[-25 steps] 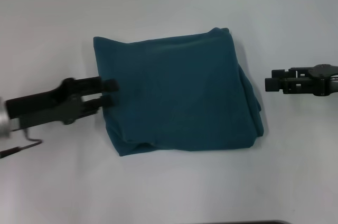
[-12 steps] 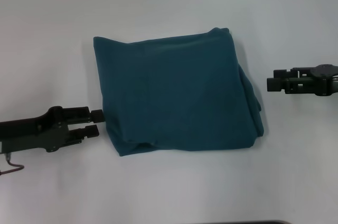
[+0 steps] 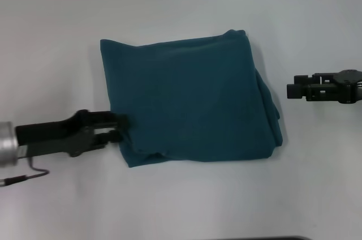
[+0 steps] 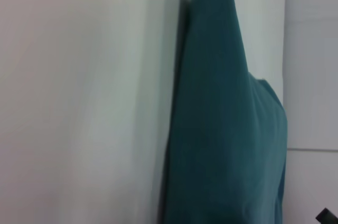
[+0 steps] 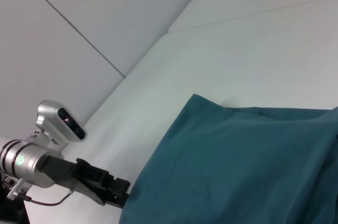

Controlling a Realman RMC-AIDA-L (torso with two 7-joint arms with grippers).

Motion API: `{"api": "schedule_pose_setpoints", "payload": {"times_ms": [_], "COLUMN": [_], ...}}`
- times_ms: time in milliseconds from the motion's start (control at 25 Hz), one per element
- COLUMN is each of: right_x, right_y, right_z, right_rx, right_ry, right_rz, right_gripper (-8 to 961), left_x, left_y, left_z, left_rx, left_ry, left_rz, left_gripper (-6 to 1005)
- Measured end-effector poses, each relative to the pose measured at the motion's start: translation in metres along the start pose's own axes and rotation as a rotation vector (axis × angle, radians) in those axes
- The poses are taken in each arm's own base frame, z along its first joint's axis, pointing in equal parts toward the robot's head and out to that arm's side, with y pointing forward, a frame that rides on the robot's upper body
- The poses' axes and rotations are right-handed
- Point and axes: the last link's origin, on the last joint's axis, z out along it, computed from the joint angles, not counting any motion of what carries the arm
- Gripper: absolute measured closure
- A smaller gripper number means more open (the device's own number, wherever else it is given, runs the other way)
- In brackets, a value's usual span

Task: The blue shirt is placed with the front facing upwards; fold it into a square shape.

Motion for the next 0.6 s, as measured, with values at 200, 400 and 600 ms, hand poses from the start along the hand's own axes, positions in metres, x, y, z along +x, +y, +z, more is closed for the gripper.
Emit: {"api": "schedule_pose_setpoints", "payload": {"times_ms": [200,400,600], "right_x": [0.000,0.000,-0.001], "right_y": [0.000,0.000,0.000], "right_z": [0.000,0.000,0.000], "right_rx": [0.000,0.000,0.000], "right_ry": [0.000,0.002,0.001], "right_rz": [0.000,-0.001,-0.002], "right_gripper": [233,233,233], "left_x": [0.000,0.007,0.008], "left_y": [0.010,0.008,0.003], "left_z": [0.019,-0.006,-0.034], "left_rx": [0.005,-0.012,-0.028], "left_ry": [-0.055,0.011,0.075], "left_rz": [0.038,0.029,0.008], "left_gripper": [480,480,480]}}
